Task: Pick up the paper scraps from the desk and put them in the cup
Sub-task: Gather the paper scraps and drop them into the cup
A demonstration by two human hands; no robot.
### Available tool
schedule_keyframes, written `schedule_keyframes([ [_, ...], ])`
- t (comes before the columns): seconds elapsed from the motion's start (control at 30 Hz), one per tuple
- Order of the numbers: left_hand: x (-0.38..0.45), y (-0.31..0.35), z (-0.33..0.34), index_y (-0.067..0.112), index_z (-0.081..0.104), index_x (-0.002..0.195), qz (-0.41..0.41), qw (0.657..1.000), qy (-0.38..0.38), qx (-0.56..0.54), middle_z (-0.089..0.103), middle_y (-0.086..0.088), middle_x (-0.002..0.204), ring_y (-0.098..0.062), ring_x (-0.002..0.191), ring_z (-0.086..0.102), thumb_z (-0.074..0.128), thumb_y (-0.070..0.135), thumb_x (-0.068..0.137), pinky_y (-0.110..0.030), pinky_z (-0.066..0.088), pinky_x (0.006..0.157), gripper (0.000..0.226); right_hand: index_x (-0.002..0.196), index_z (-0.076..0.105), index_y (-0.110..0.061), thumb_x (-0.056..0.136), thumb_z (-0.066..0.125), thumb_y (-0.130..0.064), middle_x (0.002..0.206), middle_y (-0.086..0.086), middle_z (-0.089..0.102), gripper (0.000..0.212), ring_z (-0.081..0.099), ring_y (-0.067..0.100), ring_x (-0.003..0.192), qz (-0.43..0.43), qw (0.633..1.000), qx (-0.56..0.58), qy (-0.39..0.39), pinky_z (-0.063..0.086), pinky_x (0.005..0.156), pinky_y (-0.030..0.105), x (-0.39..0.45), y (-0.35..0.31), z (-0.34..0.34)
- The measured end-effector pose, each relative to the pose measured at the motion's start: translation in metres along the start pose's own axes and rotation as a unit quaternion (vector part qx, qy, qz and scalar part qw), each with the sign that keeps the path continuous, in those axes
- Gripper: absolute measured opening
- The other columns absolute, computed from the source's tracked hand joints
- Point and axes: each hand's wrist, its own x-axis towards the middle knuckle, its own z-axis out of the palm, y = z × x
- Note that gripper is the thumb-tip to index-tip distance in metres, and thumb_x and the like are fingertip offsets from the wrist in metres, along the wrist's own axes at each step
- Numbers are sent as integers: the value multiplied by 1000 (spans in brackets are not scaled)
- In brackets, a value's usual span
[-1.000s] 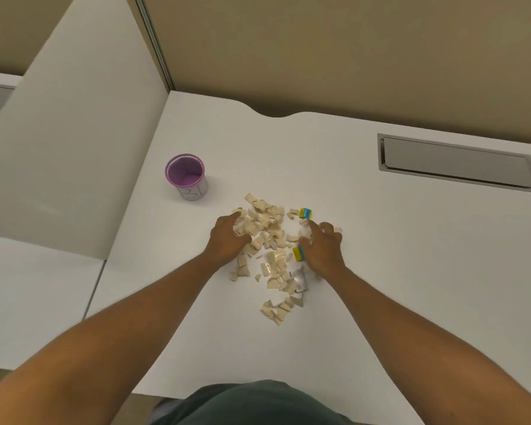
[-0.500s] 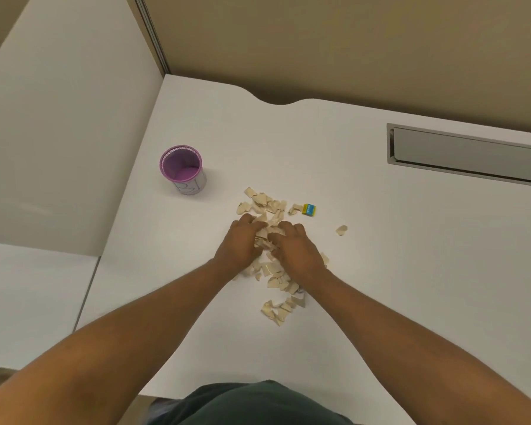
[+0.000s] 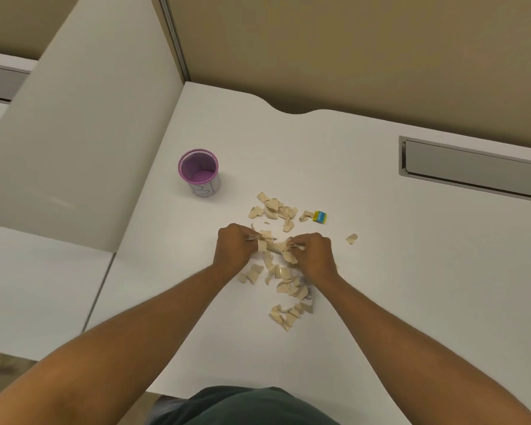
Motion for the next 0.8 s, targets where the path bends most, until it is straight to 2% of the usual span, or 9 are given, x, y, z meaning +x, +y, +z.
schedule_keyframes([
  [0.07,1,11,-20,19,86,90,-22,998,24,-61,81,2,77,-16,76,76,90,14,74,-31,59,72,17,98,82,-12,88,72,-5,102,1,79,16,68,3,86,29,998,52,-1,40,57,-7,-1,-3,0],
  [0.1,4,17,-32,17,86,92,-24,996,43,-81,81,3,77,-17,78,77,89,13,74,-32,61,75,19,98,82,-13,88,73,-6,102,0,79,15,65,-1,83,36,998,59,-5,39,56,-7,-2,-4,1],
  [0.17,16,30,-59,13,86,95,-18,991,86,-105,79,7,75,-9,75,76,87,8,74,-30,65,80,22,99,82,-15,88,74,-9,103,-3,79,15,65,0,86,40,998,53,-11,40,61,-7,-5,-6,3],
  [0.23,35,42,-90,12,86,91,-9,985,131,-112,73,15,61,7,60,67,89,11,72,-16,61,70,19,101,82,-15,88,75,-12,105,-2,79,15,70,7,96,46,997,60,-14,40,71,-3,-8,-7,6],
  [0.3,57,54,-120,12,85,81,-12,983,160,-90,68,9,57,3,53,60,90,17,70,-17,53,61,13,102,82,-14,89,76,-12,106,0,79,14,72,14,103,51,996,70,-13,46,82,10,-11,-8,8],
  [0.4,87,64,-147,3,78,72,-36,986,157,29,63,-7,65,-23,63,57,79,10,68,-27,43,59,7,101,81,-13,89,75,-10,106,1,79,14,72,16,105,45,996,72,-12,47,89,17,-15,-10,11],
  [0.53,112,68,-148,2,72,85,-13,965,121,232,69,-21,89,-42,90,72,67,2,85,-34,45,65,5,104,81,-12,90,74,-9,109,2,78,16,71,17,107,45,997,68,-16,48,91,18,-17,-14,10],
  [0.67,123,69,-133,1,66,97,31,928,62,366,68,-24,108,-45,99,70,67,3,89,-38,47,71,8,105,81,-12,90,73,-9,110,1,78,17,71,16,105,52,997,62,-15,47,85,12,-16,-18,7],
  [0.8,124,69,-125,0,63,94,46,917,21,396,68,-27,106,-47,97,70,65,4,88,-42,51,72,7,105,81,-11,90,73,-9,112,1,78,17,74,21,99,56,996,71,-25,58,94,31,-16,-19,3],
])
